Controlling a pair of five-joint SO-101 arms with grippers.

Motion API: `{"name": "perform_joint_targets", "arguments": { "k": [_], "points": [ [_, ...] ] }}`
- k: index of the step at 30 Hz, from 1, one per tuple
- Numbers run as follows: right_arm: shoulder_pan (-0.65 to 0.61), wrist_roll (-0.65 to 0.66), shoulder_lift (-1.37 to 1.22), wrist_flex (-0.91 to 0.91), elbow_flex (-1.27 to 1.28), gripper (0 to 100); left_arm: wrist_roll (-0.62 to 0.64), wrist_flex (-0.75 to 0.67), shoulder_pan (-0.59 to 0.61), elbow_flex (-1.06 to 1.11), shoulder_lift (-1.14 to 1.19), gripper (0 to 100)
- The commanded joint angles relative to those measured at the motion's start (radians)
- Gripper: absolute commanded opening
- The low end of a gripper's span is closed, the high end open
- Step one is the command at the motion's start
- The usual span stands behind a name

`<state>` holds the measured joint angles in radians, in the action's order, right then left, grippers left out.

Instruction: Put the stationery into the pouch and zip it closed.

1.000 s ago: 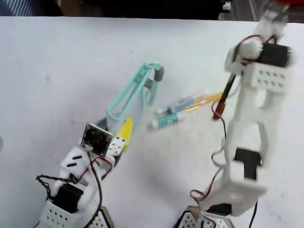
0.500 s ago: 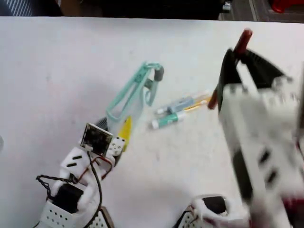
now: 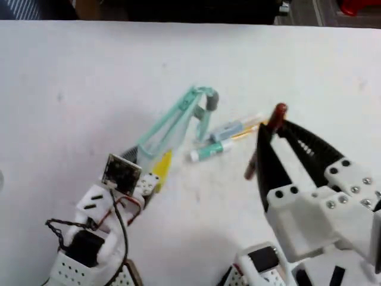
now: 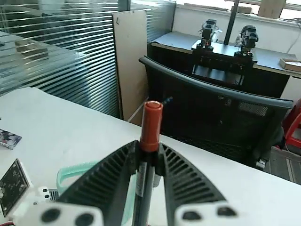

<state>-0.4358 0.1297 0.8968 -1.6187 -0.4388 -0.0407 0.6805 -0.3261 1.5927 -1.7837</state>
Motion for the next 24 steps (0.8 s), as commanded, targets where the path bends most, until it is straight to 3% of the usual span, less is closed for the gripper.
{"name": "perform_joint_targets", "arguments": {
  "k": [1, 9, 16, 24],
  "points": [
    [-0.061, 0.011, 0.028, 0.188, 0.132, 1.6, 0.005, 0.009, -0.001, -0.008, -0.002, 18],
    [-0.203, 0.011, -0.045, 0.618, 0.327, 1.6, 0.005, 0.008, 0.007, -0.005, -0.002, 18],
    [-0.328, 0.011, -0.125, 0.645, 0.381, 1.6, 0.005, 0.008, 0.007, -0.005, -0.002, 18],
    [-0.331, 0.011, -0.136, 0.618, 0.522, 1.6, 0.005, 0.008, 0.007, -0.008, -0.002, 18]
  ]
}}
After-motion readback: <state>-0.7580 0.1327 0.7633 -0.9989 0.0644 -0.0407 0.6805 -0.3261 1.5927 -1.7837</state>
